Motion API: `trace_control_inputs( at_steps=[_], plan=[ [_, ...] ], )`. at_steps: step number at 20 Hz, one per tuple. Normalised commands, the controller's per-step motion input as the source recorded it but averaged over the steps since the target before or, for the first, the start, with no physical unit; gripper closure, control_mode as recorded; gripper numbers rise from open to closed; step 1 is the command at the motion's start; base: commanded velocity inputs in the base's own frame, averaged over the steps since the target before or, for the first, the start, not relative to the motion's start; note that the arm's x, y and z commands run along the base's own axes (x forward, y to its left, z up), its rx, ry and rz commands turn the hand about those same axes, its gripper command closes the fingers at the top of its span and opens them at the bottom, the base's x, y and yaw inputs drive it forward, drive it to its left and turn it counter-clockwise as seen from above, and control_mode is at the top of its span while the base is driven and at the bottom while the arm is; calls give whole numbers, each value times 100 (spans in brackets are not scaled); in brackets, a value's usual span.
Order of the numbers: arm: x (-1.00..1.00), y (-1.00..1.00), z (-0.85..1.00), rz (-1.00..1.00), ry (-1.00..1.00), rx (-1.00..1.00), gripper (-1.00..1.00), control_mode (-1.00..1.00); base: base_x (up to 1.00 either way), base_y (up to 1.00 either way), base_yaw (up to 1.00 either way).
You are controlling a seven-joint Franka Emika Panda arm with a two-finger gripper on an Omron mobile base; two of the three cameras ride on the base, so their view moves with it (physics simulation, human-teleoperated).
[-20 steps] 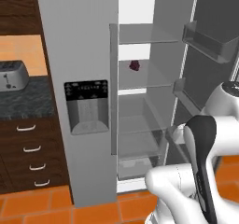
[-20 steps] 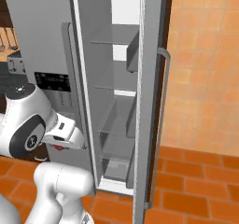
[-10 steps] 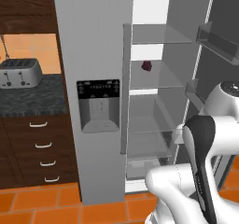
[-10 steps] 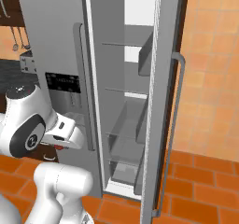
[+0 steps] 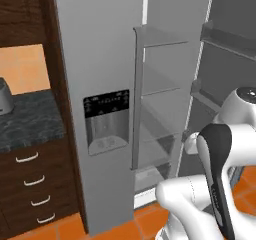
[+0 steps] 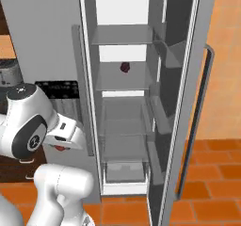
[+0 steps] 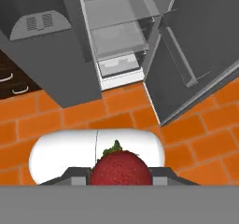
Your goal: Take the strawberry from the fridge and place it on top of the pancake, located on the dining counter.
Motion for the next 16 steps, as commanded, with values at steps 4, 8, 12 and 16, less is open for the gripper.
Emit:
trace_control_inputs(
  at_steps=[4, 8, 12, 16],
  plan=[
    [0, 0, 0, 0, 0, 0, 100, 100, -5, 1, -93],
    [0, 0, 0, 0, 0, 0, 100, 100, 0, -5, -96],
    [0, 0, 0, 0, 0, 0, 100, 100, 0, -36, -87],
    [0, 0, 0, 0, 0, 0, 100, 100, 0, -51, -82]
  ],
)
